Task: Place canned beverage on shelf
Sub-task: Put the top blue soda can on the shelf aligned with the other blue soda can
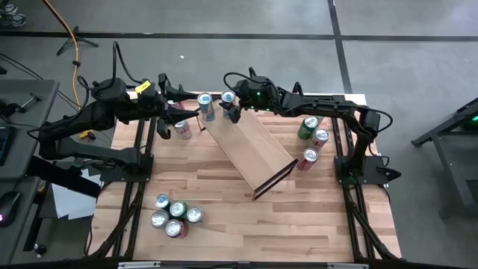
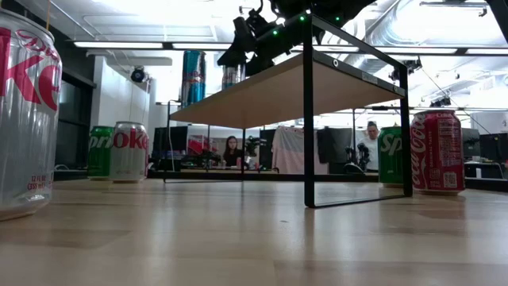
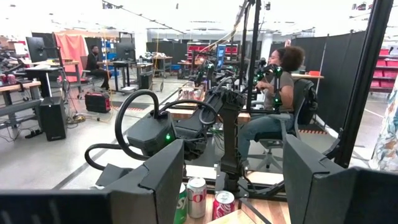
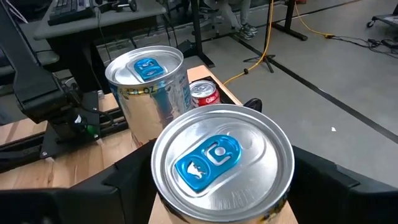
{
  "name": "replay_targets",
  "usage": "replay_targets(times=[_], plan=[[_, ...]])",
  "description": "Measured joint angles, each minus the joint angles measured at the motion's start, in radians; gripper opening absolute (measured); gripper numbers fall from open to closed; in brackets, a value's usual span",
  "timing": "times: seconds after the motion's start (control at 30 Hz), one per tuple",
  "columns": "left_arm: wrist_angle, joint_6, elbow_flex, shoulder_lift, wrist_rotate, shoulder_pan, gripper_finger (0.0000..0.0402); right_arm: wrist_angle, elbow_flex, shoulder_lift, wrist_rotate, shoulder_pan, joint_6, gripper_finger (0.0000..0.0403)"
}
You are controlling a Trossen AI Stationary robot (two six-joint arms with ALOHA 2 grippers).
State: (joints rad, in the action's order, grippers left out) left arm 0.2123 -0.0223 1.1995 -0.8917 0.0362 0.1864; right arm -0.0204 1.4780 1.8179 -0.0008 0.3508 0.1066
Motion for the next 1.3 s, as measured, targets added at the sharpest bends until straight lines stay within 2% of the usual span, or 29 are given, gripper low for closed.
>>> replay_targets(times=[0.9, 1.07, 1.3], plan=[[0.0, 0.0, 0.0, 0.0, 0.0, 0.0, 0.0172, 0.0, 0.0, 0.0, -0.002, 0.0, 0.001, 0.0285], [0.0, 0.0, 0.0, 0.0, 0.0, 0.0, 0.0172, 0.0, 0.0, 0.0, -0.003, 0.0, 0.001, 0.0305], [0.0, 0.0, 0.0, 0.0, 0.0, 0.0, 0.0172, 0.01, 0.0, -0.007, -0.004, 0.0, 0.0, 0.036]])
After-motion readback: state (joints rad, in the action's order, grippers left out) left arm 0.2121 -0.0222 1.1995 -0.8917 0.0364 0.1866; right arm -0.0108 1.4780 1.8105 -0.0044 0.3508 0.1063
